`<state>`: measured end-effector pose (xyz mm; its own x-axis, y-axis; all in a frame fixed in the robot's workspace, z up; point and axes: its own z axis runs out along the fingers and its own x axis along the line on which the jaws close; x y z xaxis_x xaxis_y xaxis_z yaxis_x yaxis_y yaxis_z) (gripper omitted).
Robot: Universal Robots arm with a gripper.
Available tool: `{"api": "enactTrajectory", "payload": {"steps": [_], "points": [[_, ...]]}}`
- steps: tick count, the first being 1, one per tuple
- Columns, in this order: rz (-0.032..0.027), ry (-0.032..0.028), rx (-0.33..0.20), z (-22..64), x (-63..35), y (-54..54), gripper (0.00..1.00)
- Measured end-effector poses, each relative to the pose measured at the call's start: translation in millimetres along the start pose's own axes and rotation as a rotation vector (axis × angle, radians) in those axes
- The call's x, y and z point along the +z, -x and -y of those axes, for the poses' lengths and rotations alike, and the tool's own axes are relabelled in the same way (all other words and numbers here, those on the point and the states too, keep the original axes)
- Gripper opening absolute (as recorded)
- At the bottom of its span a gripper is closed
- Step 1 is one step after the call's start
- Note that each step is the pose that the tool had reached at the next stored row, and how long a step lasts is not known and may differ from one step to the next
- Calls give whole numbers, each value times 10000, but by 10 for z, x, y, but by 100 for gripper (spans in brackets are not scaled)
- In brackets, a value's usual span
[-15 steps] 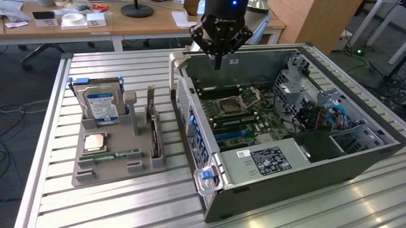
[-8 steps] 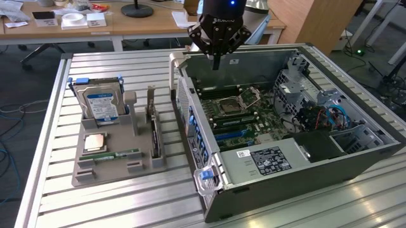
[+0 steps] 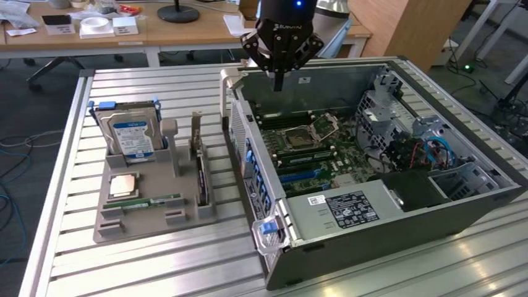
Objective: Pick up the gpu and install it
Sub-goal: 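Reach for the gpu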
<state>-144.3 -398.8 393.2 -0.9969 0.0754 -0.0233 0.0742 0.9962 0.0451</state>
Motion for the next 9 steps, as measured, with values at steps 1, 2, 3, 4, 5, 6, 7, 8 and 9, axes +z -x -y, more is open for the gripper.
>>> {"api": "enactTrajectory", "payload": {"steps": [1, 2, 3, 4, 5, 6, 7, 8, 9], "points": [[1, 0, 0, 1, 0, -7, 11], [0, 0, -1, 1, 0, -14, 11], [0, 0, 0, 2, -1, -21, 11], [0, 0, 0, 2, -1, -29, 11], [0, 0, -1, 3, -1, -36, 11], [0, 0, -1, 4, -1, -44, 11], [0, -1, -1, 4, -2, -52, 11], [0, 0, -1, 5, -2, -60, 11], [0, 0, -1, 5, -2, -69, 11]]}}
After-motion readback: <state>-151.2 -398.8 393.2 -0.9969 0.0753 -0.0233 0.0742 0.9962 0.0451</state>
